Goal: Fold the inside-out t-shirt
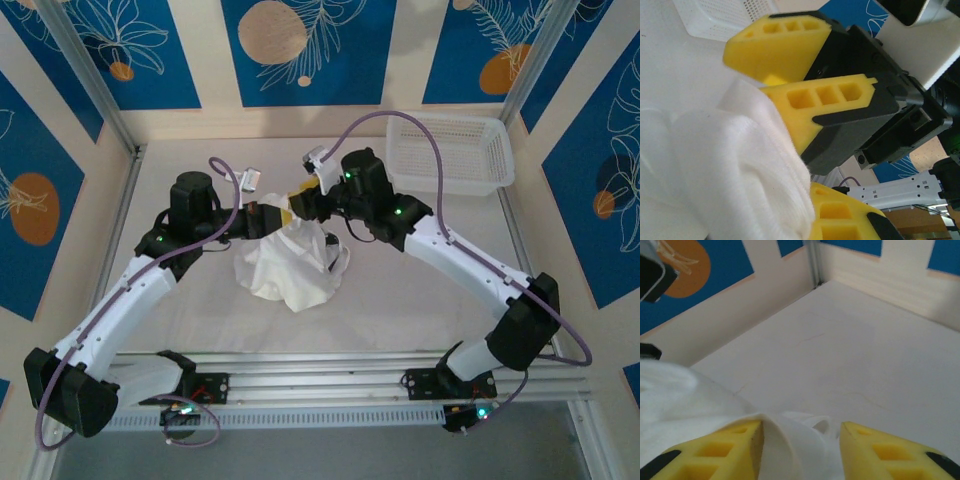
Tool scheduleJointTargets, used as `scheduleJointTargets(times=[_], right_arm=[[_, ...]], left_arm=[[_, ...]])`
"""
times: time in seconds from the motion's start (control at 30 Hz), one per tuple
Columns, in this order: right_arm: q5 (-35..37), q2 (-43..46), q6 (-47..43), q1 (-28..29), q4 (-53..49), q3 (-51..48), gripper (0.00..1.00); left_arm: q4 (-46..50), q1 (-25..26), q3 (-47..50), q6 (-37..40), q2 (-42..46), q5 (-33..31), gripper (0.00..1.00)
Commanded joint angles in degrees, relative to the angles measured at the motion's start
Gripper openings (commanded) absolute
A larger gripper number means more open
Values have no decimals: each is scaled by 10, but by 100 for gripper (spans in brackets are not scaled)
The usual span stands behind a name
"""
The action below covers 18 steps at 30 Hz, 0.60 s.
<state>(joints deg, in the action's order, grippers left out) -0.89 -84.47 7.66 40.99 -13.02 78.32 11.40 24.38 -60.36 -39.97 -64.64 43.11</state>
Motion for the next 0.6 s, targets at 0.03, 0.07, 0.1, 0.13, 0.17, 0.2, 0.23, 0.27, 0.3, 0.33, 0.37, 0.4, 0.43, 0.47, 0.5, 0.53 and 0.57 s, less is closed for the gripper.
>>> scheduleJointTargets(times=[0.03,0.07,0.1,0.13,0.17,0.2,0.23,0.27,0.3,0.33,0.37,0.4,0.43,0.47,0.5,0.53,0.57], right_arm=[[-58,-18,32,-13,-81,16,37],[-60,-18,39,-17,-86,14,33],[-58,-17,48,-23,-90,13,27],[-57,-14,57,-29,-95,9,20],[-61,-9,64,-35,-99,7,13],[-68,-2,71,-44,-102,4,7],[-83,7,75,-51,-104,0,0],[-97,15,78,-56,-104,-5,0],[-115,28,82,-62,-98,-16,0],[-132,41,86,-66,-88,-28,0],[-145,53,89,-68,-78,-39,0],[-154,66,93,-69,-66,-52,0],[-162,75,98,-69,-55,-62,0],[-167,83,103,-69,-50,-68,0],[-175,88,107,-69,-50,-70,0],[-185,92,109,-69,-52,-70,0],[-192,94,110,-69,-55,-68,0]], left_arm=[[9,-1,-18,28,16,-14,0],[17,-1,-21,35,16,-16,0],[28,-1,-25,44,15,-19,0],[41,-1,-29,52,16,-24,0],[56,-2,-33,63,15,-29,0],[79,-2,-39,77,15,-39,0],[105,-3,-45,94,15,-55,0],[130,-5,-49,108,14,-69,0],[149,-11,-51,122,15,-77,0],[158,-17,-50,129,14,-74,4],[161,-22,-48,132,14,-70,7],[162,-25,-46,135,13,-66,9],[163,-26,-45,136,13,-67,10],[167,-27,-44,138,11,-74,13],[177,-28,-45,143,10,-87,18],[193,-29,-49,154,8,-106,26],[212,-31,-52,166,5,-127,35]])
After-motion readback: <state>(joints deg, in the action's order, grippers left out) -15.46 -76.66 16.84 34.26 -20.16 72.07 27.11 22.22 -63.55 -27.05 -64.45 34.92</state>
